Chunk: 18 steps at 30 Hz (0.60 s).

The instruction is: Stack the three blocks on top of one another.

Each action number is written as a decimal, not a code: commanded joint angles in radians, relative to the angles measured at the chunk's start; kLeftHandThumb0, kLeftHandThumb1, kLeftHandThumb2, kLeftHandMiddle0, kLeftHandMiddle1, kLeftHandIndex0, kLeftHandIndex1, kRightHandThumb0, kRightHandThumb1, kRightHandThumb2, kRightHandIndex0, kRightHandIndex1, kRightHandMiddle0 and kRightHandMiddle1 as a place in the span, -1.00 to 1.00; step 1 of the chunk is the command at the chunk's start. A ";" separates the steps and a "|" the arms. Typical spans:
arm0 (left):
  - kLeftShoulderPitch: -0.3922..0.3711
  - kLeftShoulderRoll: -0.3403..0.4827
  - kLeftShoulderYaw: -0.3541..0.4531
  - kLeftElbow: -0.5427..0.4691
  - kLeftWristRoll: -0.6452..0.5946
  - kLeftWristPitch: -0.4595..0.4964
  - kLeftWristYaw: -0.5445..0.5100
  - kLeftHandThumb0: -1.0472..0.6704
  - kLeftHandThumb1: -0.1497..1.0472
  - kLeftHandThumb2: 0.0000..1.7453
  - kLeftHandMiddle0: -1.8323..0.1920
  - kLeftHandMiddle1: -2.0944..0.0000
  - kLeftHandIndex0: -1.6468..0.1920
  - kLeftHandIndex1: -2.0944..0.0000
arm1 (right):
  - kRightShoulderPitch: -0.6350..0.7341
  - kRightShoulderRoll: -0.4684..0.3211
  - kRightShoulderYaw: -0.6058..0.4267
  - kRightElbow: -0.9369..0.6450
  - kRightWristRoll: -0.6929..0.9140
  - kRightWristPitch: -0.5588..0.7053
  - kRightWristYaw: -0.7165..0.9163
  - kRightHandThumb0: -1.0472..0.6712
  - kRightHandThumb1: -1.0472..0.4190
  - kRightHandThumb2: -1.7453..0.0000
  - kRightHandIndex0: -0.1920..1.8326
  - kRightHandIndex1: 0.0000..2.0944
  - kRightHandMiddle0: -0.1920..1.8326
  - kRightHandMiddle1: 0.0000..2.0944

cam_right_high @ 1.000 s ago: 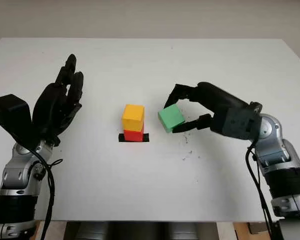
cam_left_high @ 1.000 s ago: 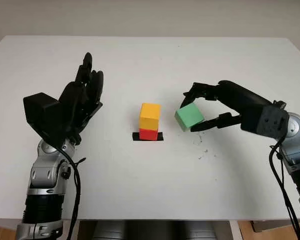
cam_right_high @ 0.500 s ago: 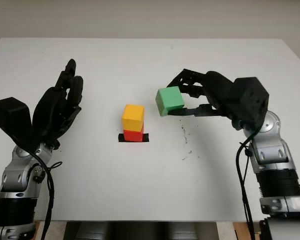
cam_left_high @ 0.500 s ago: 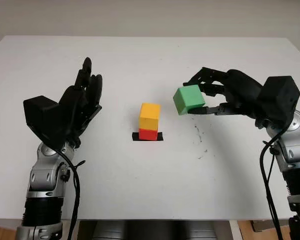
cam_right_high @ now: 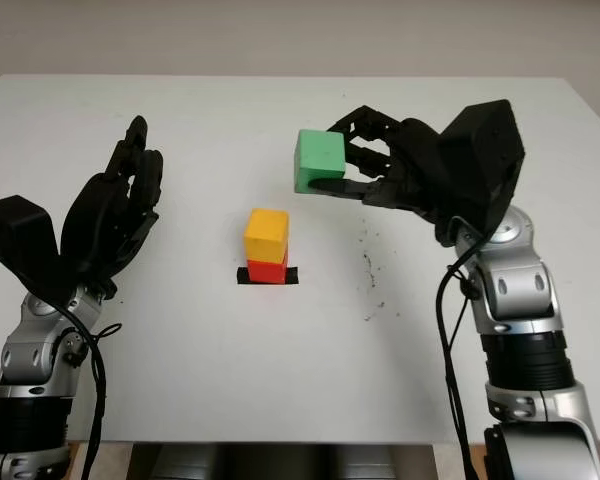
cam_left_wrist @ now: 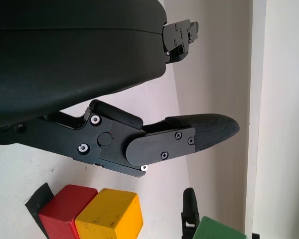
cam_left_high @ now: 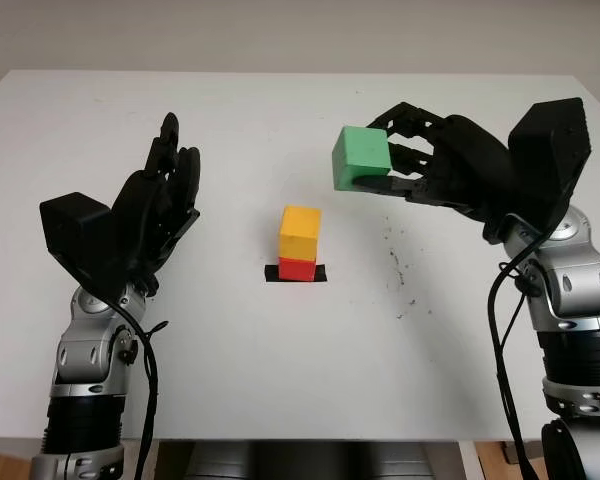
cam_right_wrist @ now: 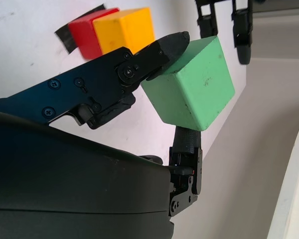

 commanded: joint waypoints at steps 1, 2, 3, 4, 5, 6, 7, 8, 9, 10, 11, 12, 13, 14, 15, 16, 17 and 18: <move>0.002 -0.003 -0.002 -0.013 -0.001 -0.009 0.002 -0.62 1.00 -0.32 1.00 1.00 1.00 1.00 | -0.012 0.014 0.007 -0.042 -0.003 0.020 -0.011 -0.27 -0.94 0.94 -0.53 -0.96 -0.62 0.74; 0.001 -0.005 -0.002 -0.012 -0.002 -0.012 0.002 -0.61 1.00 -0.32 1.00 1.00 1.00 1.00 | -0.010 0.020 0.012 -0.051 -0.007 0.028 -0.016 -0.27 -0.94 0.94 -0.53 -0.96 -0.62 0.75; 0.002 -0.006 -0.002 -0.012 -0.001 -0.013 0.003 -0.61 1.00 -0.32 1.00 1.00 1.00 1.00 | -0.007 0.027 0.015 -0.060 -0.009 0.036 -0.022 -0.28 -0.94 0.94 -0.53 -0.96 -0.61 0.77; 0.002 -0.008 -0.001 -0.010 0.000 -0.015 0.005 -0.61 1.00 -0.32 1.00 1.00 1.00 1.00 | -0.003 0.038 0.018 -0.070 -0.009 0.054 -0.032 -0.28 -0.94 0.94 -0.53 -0.96 -0.60 0.78; 0.002 -0.010 -0.001 -0.009 0.001 -0.017 0.007 -0.61 1.00 -0.32 1.00 1.00 1.00 1.00 | 0.000 0.045 0.019 -0.078 -0.009 0.068 -0.040 -0.29 -0.94 0.94 -0.53 -0.96 -0.60 0.80; 0.002 -0.011 -0.001 -0.008 0.000 -0.017 0.008 -0.61 1.00 -0.32 1.00 1.00 1.00 1.00 | 0.003 0.052 0.020 -0.084 -0.008 0.081 -0.046 -0.30 -0.94 0.94 -0.53 -0.96 -0.60 0.80; 0.002 -0.012 -0.001 -0.008 0.000 -0.018 0.008 -0.61 1.00 -0.33 1.00 1.00 1.00 1.00 | 0.007 0.059 0.019 -0.091 -0.005 0.095 -0.052 -0.30 -0.94 0.94 -0.53 -0.96 -0.61 0.80; 0.002 -0.011 -0.002 -0.010 0.001 -0.017 0.009 -0.61 1.00 -0.33 1.00 1.00 1.00 1.00 | 0.011 0.068 0.018 -0.099 -0.003 0.109 -0.059 -0.30 -0.95 0.94 -0.54 -0.96 -0.62 0.80; 0.003 -0.011 -0.003 -0.011 0.001 -0.017 0.009 -0.61 1.00 -0.32 1.00 1.00 1.00 1.00 | 0.016 0.079 0.016 -0.107 -0.001 0.120 -0.069 -0.30 -0.95 0.94 -0.55 -0.96 -0.62 0.80; 0.004 -0.011 -0.003 -0.013 0.000 -0.017 0.009 -0.61 1.00 -0.32 1.00 1.00 1.00 1.00 | 0.022 0.092 0.015 -0.114 -0.001 0.130 -0.082 -0.30 -0.94 0.94 -0.55 -0.96 -0.63 0.80; 0.004 -0.011 -0.003 -0.013 0.000 -0.019 0.009 -0.61 1.00 -0.32 1.00 1.00 1.00 1.00 | 0.030 0.109 0.012 -0.120 0.001 0.133 -0.099 -0.30 -0.93 0.94 -0.54 -0.96 -0.63 0.80; 0.005 -0.012 -0.002 -0.013 -0.001 -0.020 0.009 -0.61 1.00 -0.32 1.00 1.00 1.00 1.00 | 0.039 0.122 0.011 -0.127 0.002 0.137 -0.113 -0.30 -0.92 0.94 -0.53 -0.96 -0.61 0.79; 0.006 -0.012 -0.002 -0.015 -0.002 -0.019 0.010 -0.61 1.00 -0.32 1.00 1.00 1.00 1.00 | 0.047 0.134 0.012 -0.133 0.001 0.141 -0.124 -0.30 -0.92 0.94 -0.53 -0.95 -0.61 0.78; 0.006 -0.012 -0.001 -0.016 -0.002 -0.018 0.010 -0.61 1.00 -0.32 1.00 1.00 1.00 1.00 | 0.055 0.141 0.017 -0.139 -0.003 0.142 -0.133 -0.31 -0.91 0.94 -0.53 -0.95 -0.59 0.77; 0.007 -0.012 -0.001 -0.019 -0.004 -0.012 0.011 -0.61 1.00 -0.32 1.00 1.00 1.00 1.00 | 0.065 0.151 0.023 -0.144 -0.005 0.145 -0.140 -0.32 -0.91 0.94 -0.53 -0.95 -0.58 0.78; 0.007 -0.012 0.000 -0.022 -0.006 -0.008 0.011 -0.61 1.00 -0.32 1.00 1.00 1.00 1.00 | 0.071 0.157 0.027 -0.148 -0.006 0.147 -0.145 -0.33 -0.91 0.94 -0.53 -0.95 -0.56 0.79; 0.008 -0.012 0.000 -0.024 -0.007 -0.004 0.013 -0.61 1.00 -0.32 1.00 1.00 1.00 1.00 | 0.078 0.163 0.031 -0.149 -0.006 0.149 -0.148 -0.33 -0.91 0.94 -0.53 -0.95 -0.56 0.79; 0.008 -0.015 0.002 -0.026 -0.010 -0.002 0.015 -0.61 1.00 -0.32 1.00 1.00 1.00 1.00 | 0.083 0.167 0.035 -0.151 -0.008 0.150 -0.152 -0.33 -0.91 0.94 -0.53 -0.95 -0.55 0.80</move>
